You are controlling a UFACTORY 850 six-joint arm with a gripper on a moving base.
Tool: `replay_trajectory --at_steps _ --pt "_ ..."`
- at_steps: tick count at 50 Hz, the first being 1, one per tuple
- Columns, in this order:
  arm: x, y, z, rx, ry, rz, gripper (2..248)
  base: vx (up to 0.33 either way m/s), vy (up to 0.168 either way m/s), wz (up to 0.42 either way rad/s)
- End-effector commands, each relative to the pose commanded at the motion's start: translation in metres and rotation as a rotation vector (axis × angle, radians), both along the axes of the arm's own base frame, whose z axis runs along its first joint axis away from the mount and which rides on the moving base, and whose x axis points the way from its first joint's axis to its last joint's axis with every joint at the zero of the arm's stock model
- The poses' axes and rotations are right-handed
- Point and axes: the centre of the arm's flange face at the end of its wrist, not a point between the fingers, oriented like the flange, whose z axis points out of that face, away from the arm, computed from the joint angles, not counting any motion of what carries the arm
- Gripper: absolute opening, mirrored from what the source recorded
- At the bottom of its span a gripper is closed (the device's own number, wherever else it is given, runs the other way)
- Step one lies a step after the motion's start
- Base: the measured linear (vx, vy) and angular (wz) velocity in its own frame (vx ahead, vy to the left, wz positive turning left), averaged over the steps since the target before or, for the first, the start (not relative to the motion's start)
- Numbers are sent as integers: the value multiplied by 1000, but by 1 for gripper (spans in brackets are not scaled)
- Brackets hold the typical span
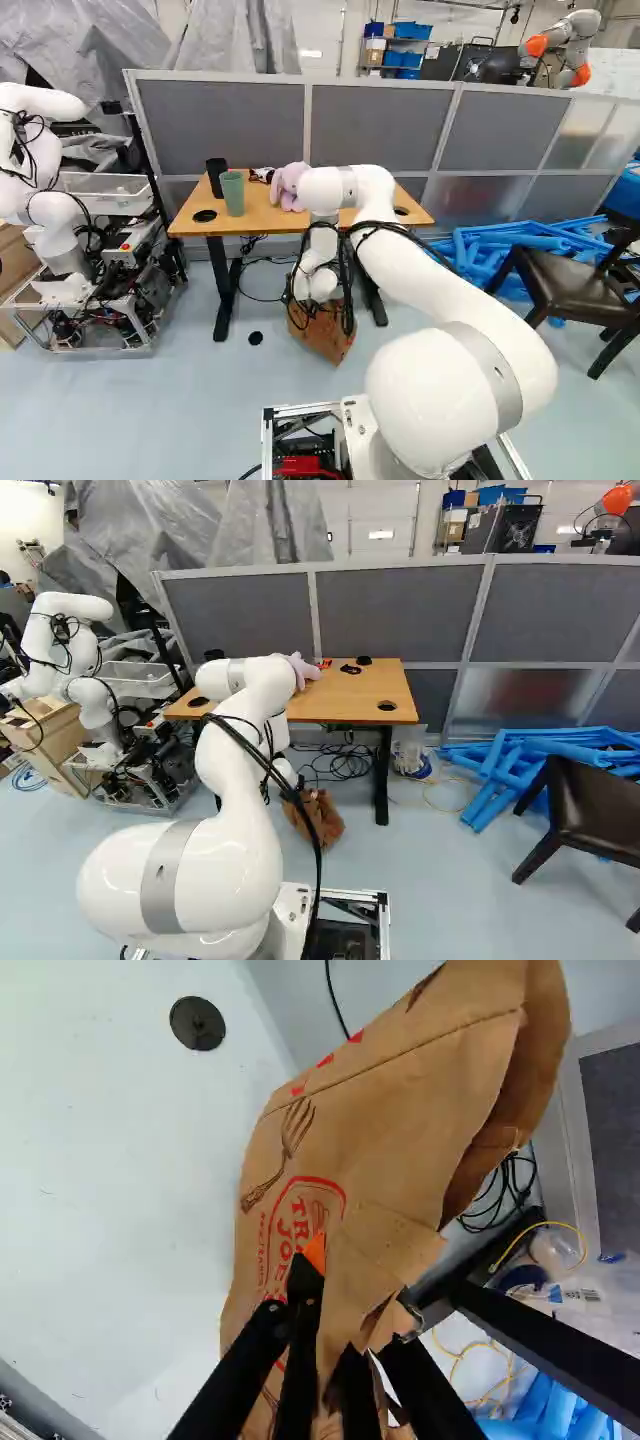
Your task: Pick up the bag on the ground and place it on the table
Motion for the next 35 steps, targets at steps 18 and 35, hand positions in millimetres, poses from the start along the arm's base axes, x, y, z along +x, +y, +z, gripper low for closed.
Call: replay_trajectory --at_steps 18,35 --pt "-1 0 27 2 -9 0 21 0 0 0" --pt "-3 -1 52 3 -20 0 21 0 0 0"
